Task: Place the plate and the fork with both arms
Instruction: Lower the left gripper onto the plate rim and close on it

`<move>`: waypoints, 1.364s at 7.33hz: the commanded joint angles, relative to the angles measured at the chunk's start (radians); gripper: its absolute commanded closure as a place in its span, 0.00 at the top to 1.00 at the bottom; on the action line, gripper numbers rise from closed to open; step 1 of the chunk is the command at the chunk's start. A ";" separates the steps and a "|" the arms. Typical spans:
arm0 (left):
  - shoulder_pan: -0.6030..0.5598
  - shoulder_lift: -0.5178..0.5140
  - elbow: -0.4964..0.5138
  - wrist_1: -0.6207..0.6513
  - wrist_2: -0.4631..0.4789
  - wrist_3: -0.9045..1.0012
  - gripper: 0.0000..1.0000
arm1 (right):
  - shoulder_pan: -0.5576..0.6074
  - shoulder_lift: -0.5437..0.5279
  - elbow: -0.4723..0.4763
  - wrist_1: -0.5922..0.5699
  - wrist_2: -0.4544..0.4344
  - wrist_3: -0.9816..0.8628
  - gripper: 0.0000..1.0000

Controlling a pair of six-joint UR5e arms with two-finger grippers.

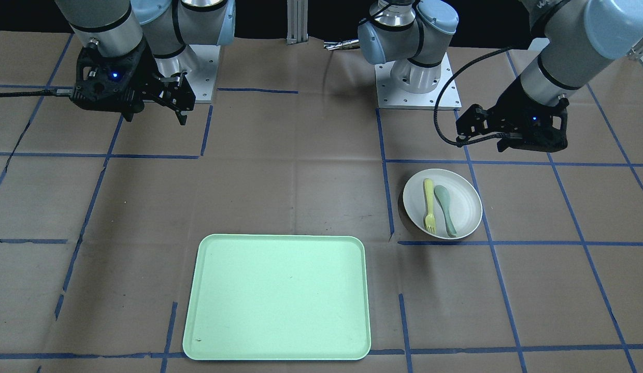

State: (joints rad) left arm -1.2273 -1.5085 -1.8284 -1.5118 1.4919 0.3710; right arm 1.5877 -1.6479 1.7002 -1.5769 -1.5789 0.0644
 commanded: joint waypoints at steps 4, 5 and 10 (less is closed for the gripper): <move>0.259 -0.142 -0.206 0.326 -0.111 0.200 0.99 | 0.000 0.000 0.001 0.000 -0.001 0.000 1.00; 0.269 -0.183 -0.206 0.352 -0.111 0.198 0.99 | 0.000 -0.001 -0.001 0.000 0.000 0.000 1.00; 0.278 -0.282 -0.253 0.412 -0.111 0.244 0.97 | 0.000 -0.003 0.001 0.000 0.000 0.000 1.00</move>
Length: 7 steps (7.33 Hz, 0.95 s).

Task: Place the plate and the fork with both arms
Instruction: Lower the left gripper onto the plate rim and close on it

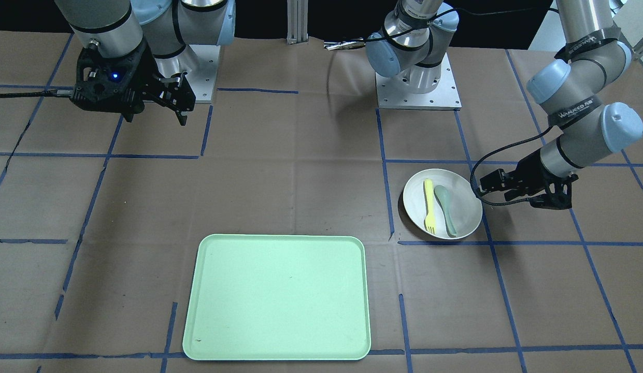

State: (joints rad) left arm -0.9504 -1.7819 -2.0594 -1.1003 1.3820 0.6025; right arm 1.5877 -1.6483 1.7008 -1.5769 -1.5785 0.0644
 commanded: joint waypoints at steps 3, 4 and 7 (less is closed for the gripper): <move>0.001 -0.068 -0.021 0.032 0.000 0.017 0.85 | 0.000 0.001 -0.001 0.000 0.000 -0.002 1.00; -0.001 -0.067 -0.024 0.033 0.003 0.011 0.58 | 0.000 0.001 0.000 0.000 0.000 -0.002 1.00; -0.005 -0.060 -0.027 0.033 0.003 0.013 0.11 | 0.000 -0.001 0.002 0.000 0.000 -0.002 1.00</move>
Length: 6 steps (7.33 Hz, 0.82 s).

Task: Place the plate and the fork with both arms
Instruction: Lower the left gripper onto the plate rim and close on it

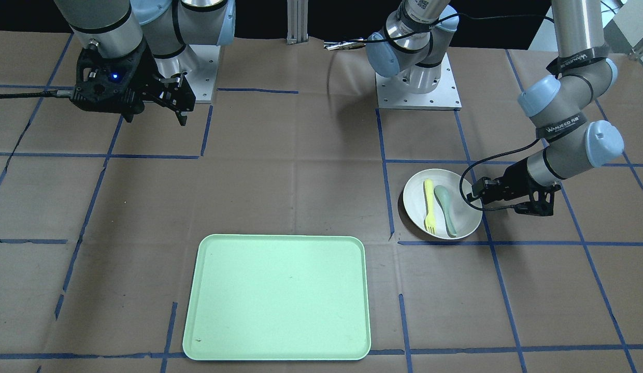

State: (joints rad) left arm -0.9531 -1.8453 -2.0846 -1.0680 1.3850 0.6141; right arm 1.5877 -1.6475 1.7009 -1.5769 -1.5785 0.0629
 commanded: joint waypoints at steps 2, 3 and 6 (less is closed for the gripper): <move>-0.009 0.008 -0.002 0.000 -0.001 -0.001 0.02 | 0.000 0.000 0.000 0.000 0.000 0.000 1.00; -0.010 0.008 0.000 0.000 -0.001 0.001 0.00 | 0.000 -0.003 0.002 0.000 0.002 0.002 1.00; -0.024 0.067 0.001 -0.012 -0.007 -0.008 0.00 | 0.000 -0.002 0.000 0.000 0.002 0.000 1.00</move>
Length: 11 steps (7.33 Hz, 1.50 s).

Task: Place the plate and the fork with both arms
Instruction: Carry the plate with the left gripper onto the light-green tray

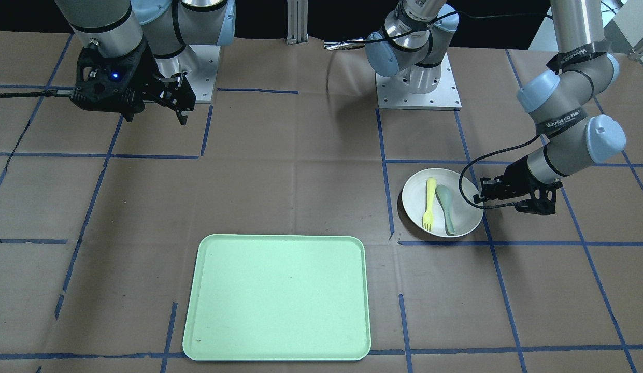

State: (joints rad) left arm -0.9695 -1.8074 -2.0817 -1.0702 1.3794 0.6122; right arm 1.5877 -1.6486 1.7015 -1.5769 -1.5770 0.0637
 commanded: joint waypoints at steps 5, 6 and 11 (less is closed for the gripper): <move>-0.225 0.053 0.058 0.003 -0.107 -0.340 0.00 | 0.000 0.000 0.001 0.000 0.000 -0.001 1.00; -0.271 0.034 0.101 0.001 -0.115 -0.400 0.00 | 0.000 0.000 0.001 0.000 0.000 -0.001 1.00; -0.503 -0.209 0.417 -0.010 -0.158 -0.575 0.00 | 0.000 0.003 0.001 0.000 0.000 -0.001 1.00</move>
State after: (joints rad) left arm -1.4134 -1.9530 -1.7431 -1.0780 1.2260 0.0632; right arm 1.5877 -1.6480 1.7025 -1.5769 -1.5769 0.0636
